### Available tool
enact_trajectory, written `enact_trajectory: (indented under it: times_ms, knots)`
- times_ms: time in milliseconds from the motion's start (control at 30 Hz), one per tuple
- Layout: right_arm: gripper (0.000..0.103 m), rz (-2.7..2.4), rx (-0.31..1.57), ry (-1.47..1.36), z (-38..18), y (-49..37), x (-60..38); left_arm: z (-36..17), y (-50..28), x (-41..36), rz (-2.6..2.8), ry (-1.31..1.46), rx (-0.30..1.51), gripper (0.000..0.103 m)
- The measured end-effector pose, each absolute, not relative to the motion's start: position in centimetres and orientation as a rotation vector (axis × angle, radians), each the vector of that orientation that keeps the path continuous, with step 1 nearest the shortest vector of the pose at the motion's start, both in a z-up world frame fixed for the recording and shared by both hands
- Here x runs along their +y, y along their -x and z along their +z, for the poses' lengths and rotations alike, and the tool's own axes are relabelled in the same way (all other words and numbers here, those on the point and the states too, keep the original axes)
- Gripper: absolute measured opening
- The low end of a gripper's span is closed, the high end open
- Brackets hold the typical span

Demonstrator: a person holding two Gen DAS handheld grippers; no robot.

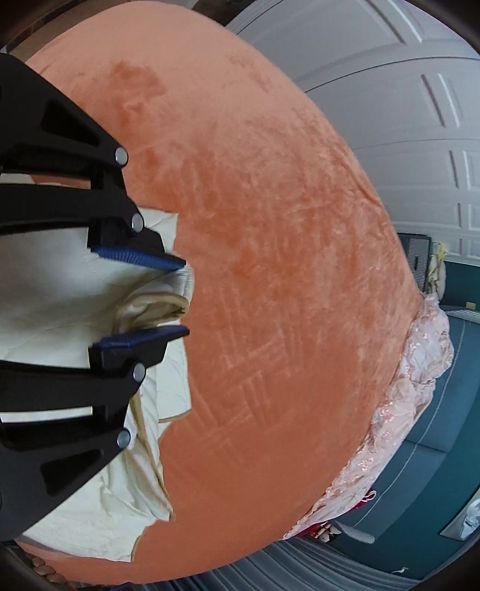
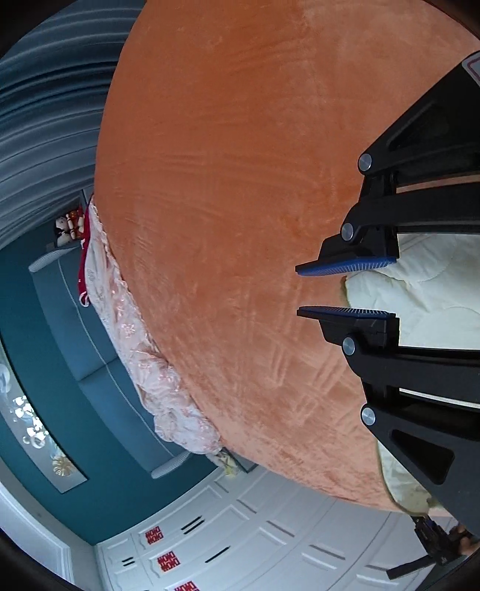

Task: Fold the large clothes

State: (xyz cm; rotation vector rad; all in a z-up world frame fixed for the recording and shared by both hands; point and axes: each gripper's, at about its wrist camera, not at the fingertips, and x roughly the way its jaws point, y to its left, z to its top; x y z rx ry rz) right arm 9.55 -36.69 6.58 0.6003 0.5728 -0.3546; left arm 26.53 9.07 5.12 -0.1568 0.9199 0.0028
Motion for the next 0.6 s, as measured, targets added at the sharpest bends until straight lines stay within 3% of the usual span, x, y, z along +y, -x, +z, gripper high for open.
enact_trajectory:
  times_ms: [33, 67, 300, 600]
  knots:
    - [0.019, -0.344, 0.565, -0.597, 7.3, -9.2, -36.7, 6.6, -26.1, 9.1, 0.067, 0.102, 0.854, 0.058]
    - [0.019, -0.329, 0.563, -0.589, 8.1, -8.9, -36.5, 8.1, -25.8, 9.1, 0.102, 0.062, 0.790, 0.062]
    - [0.019, -0.170, 0.606, -0.487, 10.7, -8.9, -30.7, 14.4, -23.6, 6.9, -0.012, 0.027, 0.686, 0.061]
    - [0.019, 0.018, 0.777, -0.284, 7.1, -12.5, -19.1, 8.0, -22.2, -2.3, -0.219, -0.024, 0.870, 0.058]
